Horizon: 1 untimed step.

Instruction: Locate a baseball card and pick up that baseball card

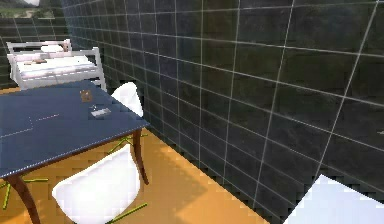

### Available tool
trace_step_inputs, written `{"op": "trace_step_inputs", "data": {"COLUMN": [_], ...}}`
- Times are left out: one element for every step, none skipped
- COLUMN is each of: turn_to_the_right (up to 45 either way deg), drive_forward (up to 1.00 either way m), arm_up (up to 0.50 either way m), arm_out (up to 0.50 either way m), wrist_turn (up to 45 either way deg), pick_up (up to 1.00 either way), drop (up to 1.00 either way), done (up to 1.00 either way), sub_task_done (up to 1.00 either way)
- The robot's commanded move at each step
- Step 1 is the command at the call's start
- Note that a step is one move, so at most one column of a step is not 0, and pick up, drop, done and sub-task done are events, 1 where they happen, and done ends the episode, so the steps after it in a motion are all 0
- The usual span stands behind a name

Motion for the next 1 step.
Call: {"op": "trace_step_inputs", "data": {"turn_to_the_right": [0.0], "drive_forward": [0.00], "arm_up": [-0.30], "arm_out": [0.00], "wrist_turn": [0.0], "pick_up": [0.00], "drop": [0.00], "done": [0.00], "sub_task_done": [0.00]}}
